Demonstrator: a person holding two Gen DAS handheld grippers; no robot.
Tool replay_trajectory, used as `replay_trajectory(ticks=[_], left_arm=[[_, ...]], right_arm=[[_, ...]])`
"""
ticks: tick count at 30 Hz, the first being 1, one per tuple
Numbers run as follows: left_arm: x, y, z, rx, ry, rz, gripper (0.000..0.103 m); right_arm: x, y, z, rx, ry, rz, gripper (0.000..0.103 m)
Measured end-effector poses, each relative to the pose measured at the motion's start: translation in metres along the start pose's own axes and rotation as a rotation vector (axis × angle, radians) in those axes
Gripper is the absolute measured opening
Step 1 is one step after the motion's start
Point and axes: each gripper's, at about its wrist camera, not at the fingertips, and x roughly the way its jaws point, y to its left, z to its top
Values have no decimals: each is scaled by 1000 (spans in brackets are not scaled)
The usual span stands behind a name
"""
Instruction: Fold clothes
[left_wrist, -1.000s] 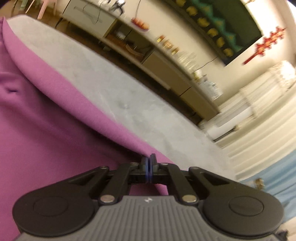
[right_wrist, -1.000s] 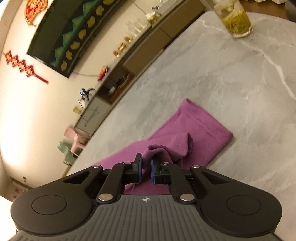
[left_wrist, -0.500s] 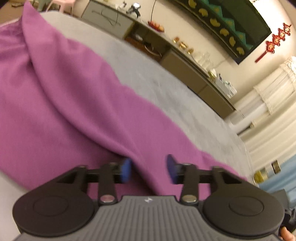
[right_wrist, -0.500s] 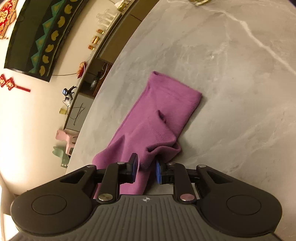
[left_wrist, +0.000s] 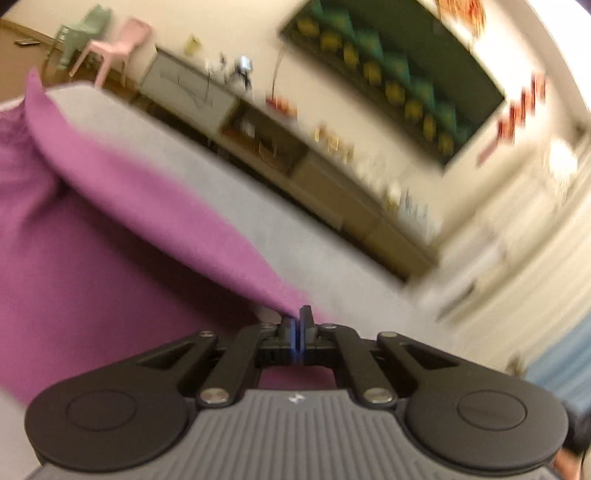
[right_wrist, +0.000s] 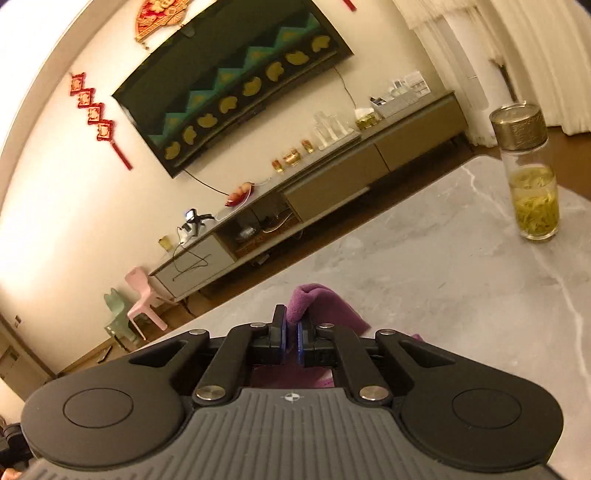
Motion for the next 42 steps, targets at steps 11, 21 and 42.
replay_trajectory(ticks=[11, 21, 42], left_arm=[[28, 7, -53, 10, 128, 70, 2], [22, -42, -7, 134, 7, 0, 1], [61, 3, -58, 145, 166, 88, 3]], right_arm=[[18, -82, -31, 271, 248, -95, 38], [40, -62, -19, 57, 245, -211, 4], [39, -56, -26, -110, 209, -374, 5]])
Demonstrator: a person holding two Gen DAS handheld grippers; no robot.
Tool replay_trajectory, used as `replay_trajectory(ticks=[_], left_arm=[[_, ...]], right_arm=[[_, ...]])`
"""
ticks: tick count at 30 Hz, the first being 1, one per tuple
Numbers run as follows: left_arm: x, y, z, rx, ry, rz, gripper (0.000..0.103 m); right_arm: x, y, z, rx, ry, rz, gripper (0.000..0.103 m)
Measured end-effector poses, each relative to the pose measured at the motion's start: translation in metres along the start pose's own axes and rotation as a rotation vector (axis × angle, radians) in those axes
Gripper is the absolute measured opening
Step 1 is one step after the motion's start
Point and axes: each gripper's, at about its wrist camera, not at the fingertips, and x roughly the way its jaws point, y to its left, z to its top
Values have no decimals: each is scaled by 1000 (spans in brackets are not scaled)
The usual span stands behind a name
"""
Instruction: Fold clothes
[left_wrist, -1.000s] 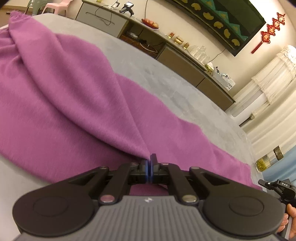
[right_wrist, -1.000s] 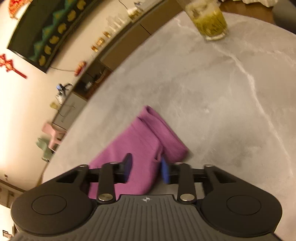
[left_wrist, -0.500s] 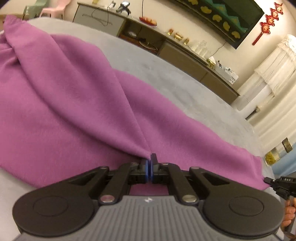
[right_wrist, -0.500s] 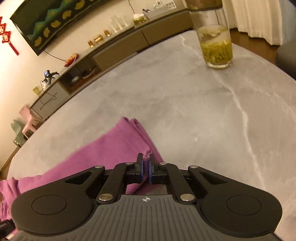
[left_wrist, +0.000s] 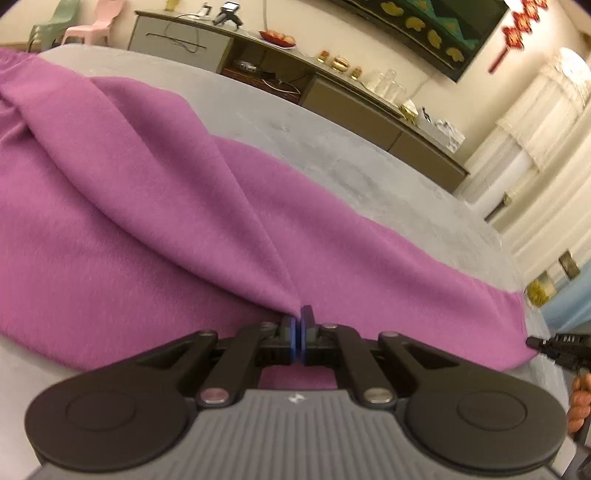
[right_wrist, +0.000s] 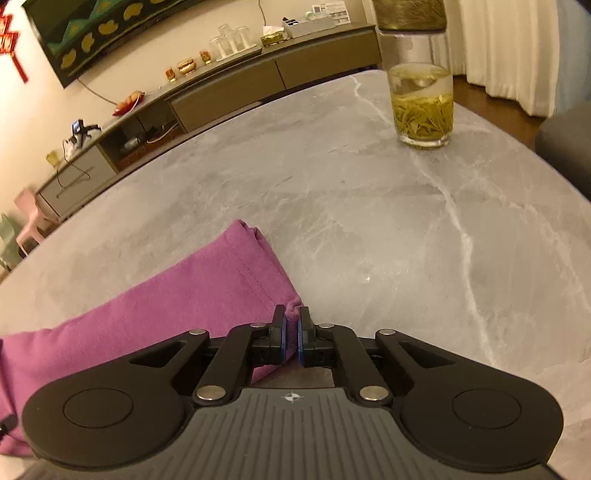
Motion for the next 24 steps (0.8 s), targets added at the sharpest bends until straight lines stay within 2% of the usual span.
replay_trajectory(ticks=[2, 4, 5, 6, 7, 9, 11, 12, 13, 14, 18, 22, 24], left_arm=[[0, 2, 0, 15, 8, -2, 7], [-7, 4, -3, 26, 2, 5, 12], [-14, 4, -7, 31, -5, 9, 25], [-19, 4, -9, 45, -18, 21, 32], [-20, 0, -9, 68, -43, 50, 41], [-23, -3, -8, 96, -70, 92, 42], [-25, 1, -7, 106, -72, 114, 40], [-24, 5, -7, 94, -58, 141, 38], [-26, 12, -7, 79, -61, 152, 26], [-26, 16, -5, 70, -53, 153, 22], [-40, 24, -4, 69, -38, 171, 24], [-62, 34, -1, 46, -70, 181, 27], [-71, 43, 5, 44, -93, 210, 29]], right_arm=[[-14, 16, -3, -82, -90, -29, 7], [-28, 33, -7, -164, -181, -59, 26], [-35, 41, -9, -205, -226, -73, 36], [-41, 49, -10, -247, -271, -88, 51], [-39, 59, -13, -280, -260, -50, 52], [-21, 75, -17, -328, -169, 35, 49], [6, 78, -20, -351, -48, 37, 43], [19, 75, -21, -356, -2, 14, 40], [23, 70, -19, -348, 5, -5, 40], [24, 64, -16, -334, -3, -21, 40], [25, 55, -12, -306, -8, -61, 39], [12, 65, -15, -352, -85, -107, 39], [1, 71, -16, -394, -146, -31, 39]])
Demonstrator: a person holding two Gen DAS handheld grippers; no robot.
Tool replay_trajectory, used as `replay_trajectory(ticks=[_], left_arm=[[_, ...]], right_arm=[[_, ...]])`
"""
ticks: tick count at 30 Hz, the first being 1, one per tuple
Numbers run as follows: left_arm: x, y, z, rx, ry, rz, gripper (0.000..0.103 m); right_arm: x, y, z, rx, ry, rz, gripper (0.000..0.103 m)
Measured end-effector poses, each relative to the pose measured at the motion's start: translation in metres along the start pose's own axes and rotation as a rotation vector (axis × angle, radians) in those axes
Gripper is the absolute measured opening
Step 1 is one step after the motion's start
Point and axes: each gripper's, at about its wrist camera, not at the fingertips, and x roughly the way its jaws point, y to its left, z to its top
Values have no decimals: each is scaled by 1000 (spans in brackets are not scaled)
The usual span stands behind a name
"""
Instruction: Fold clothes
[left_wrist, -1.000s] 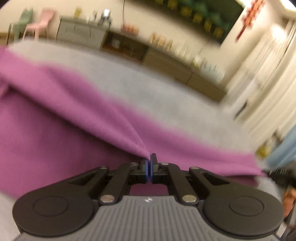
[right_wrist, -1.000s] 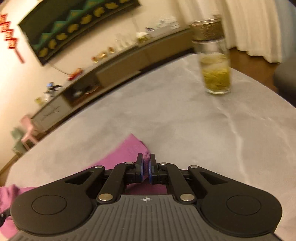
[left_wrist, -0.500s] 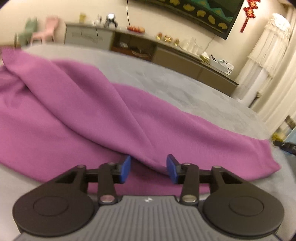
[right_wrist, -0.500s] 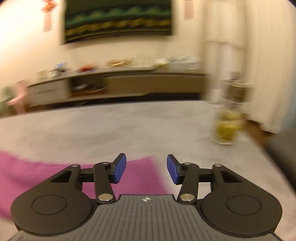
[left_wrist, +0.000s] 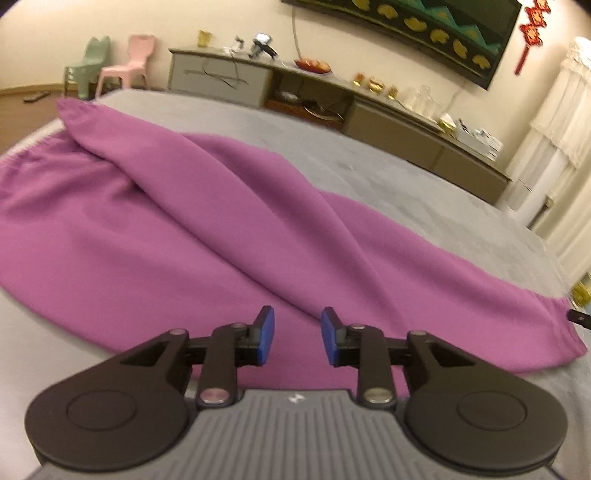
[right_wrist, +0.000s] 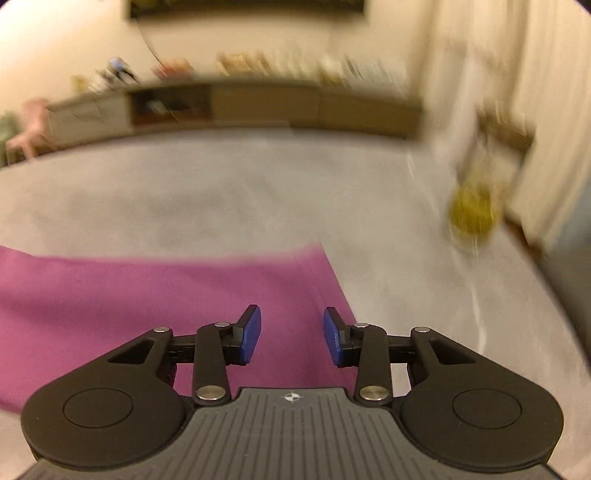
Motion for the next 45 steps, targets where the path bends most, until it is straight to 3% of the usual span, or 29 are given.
replay_trajectory(ticks=[2, 5, 13, 16, 17, 18, 21, 22, 23, 24, 26, 28, 32, 36, 39, 42, 45], left_arm=[[0, 15, 10, -12, -7, 55, 29], [0, 47, 29, -42, 2, 123, 29], [2, 162, 92, -96, 30, 322, 29], [10, 202, 99, -130, 77, 395, 27], [10, 215, 99, -146, 70, 380, 16], [9, 224, 99, -161, 53, 368, 12], [-2, 247, 100, -277, 34, 304, 9], [-7, 251, 100, -317, 21, 281, 12], [-11, 251, 103, -313, 7, 257, 25], [-15, 250, 106, -309, -7, 232, 30], [-17, 245, 115, -252, -27, 200, 33], [-8, 252, 120, -228, 1, 227, 32], [-4, 281, 114, -294, 32, 205, 26], [-11, 291, 104, -334, 35, 143, 27], [-15, 296, 102, -370, 35, 111, 27], [-13, 304, 102, -425, 35, 84, 27], [-14, 308, 101, -464, 32, 60, 32]], right_arm=[[10, 6, -5, -19, 70, 42, 39], [27, -1, -10, -8, 123, 29, 45], [44, -29, -9, 53, 117, -76, 45], [43, -36, -8, 71, 111, -109, 45], [42, -38, -9, 76, 111, -125, 45], [40, -41, -9, 82, 110, -140, 45], [35, -41, -9, 87, 115, -204, 49], [31, -36, -7, 79, 119, -258, 48], [21, -27, -3, 81, 94, -274, 47], [8, -18, 2, 89, 58, -270, 47], [-15, 31, 15, 42, -14, -164, 47], [-30, 102, 26, -54, -56, -11, 47], [-41, 251, 44, -229, -83, 275, 47], [-35, 399, 70, -399, -90, 479, 51], [-22, 502, 85, -514, -96, 572, 61], [7, 587, 90, -622, -73, 588, 62], [29, 626, 89, -653, -54, 586, 62]])
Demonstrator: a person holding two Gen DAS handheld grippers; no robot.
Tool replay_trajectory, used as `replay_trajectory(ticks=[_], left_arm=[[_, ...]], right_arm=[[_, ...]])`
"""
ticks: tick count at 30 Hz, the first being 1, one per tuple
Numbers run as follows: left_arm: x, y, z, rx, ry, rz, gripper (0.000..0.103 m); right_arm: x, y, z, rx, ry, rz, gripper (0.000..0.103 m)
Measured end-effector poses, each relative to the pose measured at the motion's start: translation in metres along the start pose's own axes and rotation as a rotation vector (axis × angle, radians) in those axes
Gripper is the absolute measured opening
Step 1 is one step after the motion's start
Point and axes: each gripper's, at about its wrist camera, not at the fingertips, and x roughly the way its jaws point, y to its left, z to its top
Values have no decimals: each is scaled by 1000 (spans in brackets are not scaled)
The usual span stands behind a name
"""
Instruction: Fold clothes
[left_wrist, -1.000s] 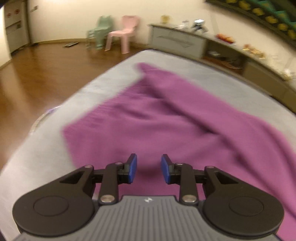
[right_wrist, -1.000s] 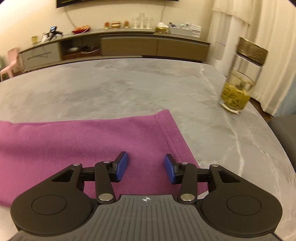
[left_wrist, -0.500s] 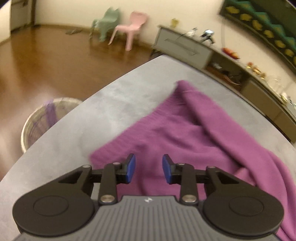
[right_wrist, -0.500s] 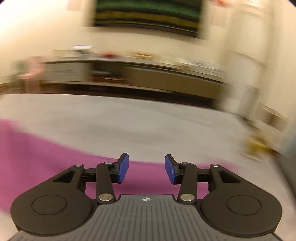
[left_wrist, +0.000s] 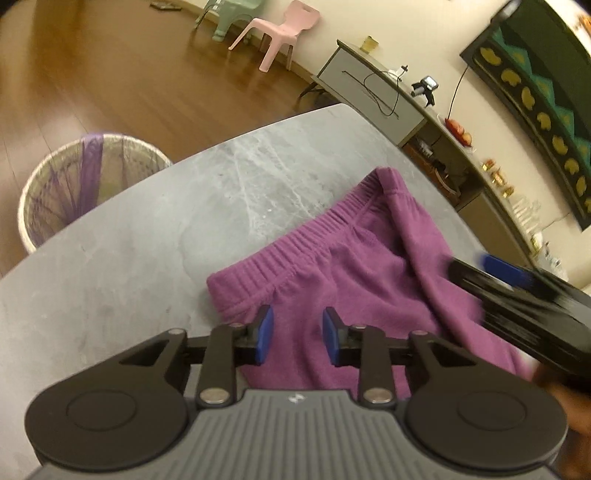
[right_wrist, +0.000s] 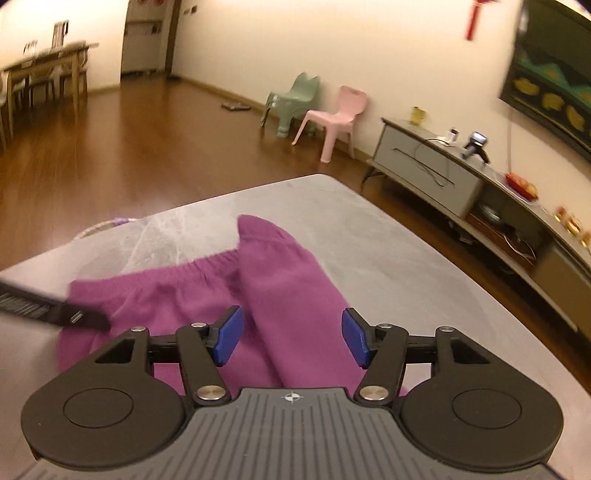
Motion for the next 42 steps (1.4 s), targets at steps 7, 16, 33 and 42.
replay_trajectory(ticks=[7, 16, 33, 42], left_arm=[[2, 3, 1, -34, 10, -39, 33], [-32, 29, 13, -230, -124, -161, 54], [-52, 21, -9, -213, -146, -374, 81], [-9, 8, -3, -68, 42, -268, 10]], right_arm=[[78, 24, 28, -35, 59, -13, 27], [-61, 58, 19, 37, -167, 148, 1], [-93, 147, -60, -60, -145, 66, 1], [-96, 143, -80, -3, -119, 150, 6]])
